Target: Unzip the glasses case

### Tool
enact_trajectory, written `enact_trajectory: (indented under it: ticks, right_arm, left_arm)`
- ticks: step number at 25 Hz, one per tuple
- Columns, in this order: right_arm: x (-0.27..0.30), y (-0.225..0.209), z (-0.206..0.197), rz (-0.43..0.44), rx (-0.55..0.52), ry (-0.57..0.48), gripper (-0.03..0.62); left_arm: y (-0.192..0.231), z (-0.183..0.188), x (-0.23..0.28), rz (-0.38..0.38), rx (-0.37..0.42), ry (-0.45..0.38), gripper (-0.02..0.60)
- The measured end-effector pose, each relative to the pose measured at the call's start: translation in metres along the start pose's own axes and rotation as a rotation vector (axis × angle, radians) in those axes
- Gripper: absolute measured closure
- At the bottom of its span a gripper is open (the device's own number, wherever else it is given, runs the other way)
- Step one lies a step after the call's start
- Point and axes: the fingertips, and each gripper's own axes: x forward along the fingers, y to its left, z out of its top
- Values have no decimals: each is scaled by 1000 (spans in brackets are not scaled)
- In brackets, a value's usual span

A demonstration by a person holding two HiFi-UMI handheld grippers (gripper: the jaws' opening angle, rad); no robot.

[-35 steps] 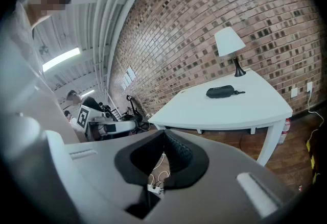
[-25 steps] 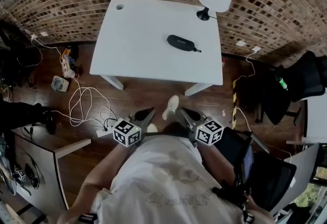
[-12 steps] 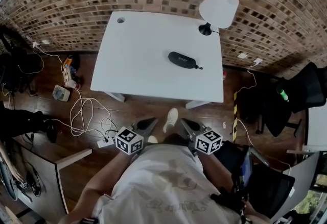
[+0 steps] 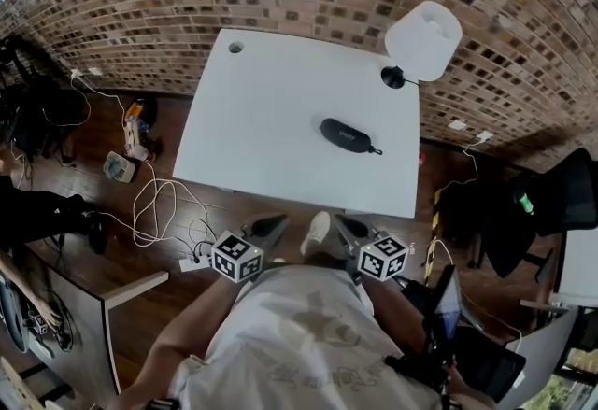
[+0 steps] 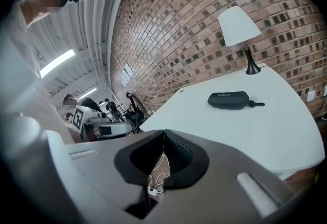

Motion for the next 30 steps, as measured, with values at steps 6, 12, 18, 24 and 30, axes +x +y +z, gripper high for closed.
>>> enact_trajectory:
  ticks: [6, 12, 18, 24, 30]
  right_arm:
    - [11, -26, 24, 44, -14, 29, 585]
    - [15, -64, 43, 66, -4, 37, 585]
    - [15, -96, 62, 84, 22, 13, 585]
    - [7, -127, 68, 91, 64, -6, 585]
    - [2, -142, 70, 82, 111, -44, 585]
  left_arm:
    - [11, 13, 22, 48, -25, 1, 577]
    - [12, 34, 60, 67, -3, 17, 578]
    - [18, 57, 94, 87, 48, 60, 577]
    - [30, 78, 123, 77, 32, 84, 577]
    - [31, 96, 152, -25, 90, 159, 577]
